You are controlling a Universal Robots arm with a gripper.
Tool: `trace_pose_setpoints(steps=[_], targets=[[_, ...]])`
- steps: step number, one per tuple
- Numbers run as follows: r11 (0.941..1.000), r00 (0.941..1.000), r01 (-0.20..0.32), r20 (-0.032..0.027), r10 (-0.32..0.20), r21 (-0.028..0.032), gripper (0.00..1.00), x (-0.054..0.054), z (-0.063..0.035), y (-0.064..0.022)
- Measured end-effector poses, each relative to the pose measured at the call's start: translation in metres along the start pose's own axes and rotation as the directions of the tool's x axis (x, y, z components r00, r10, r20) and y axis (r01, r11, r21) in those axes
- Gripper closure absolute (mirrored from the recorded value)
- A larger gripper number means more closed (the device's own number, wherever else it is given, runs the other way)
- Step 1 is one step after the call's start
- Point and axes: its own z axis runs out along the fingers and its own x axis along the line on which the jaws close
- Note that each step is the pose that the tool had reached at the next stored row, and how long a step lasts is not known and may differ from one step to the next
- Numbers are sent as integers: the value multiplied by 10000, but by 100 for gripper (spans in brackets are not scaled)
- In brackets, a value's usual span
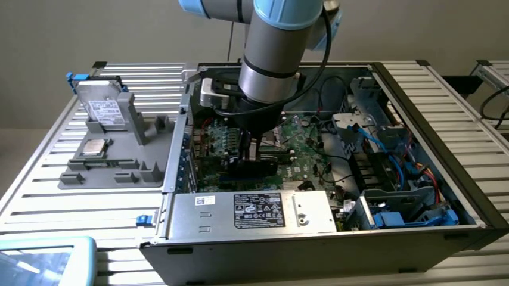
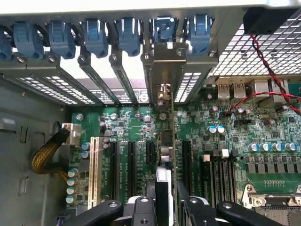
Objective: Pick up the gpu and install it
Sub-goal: 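Insert the gpu into the slot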
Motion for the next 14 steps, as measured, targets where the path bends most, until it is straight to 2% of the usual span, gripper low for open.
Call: trace_pose_setpoints(steps=[14], targets=[[10000,10000,98,-21,-98,2,73,2,3,0]])
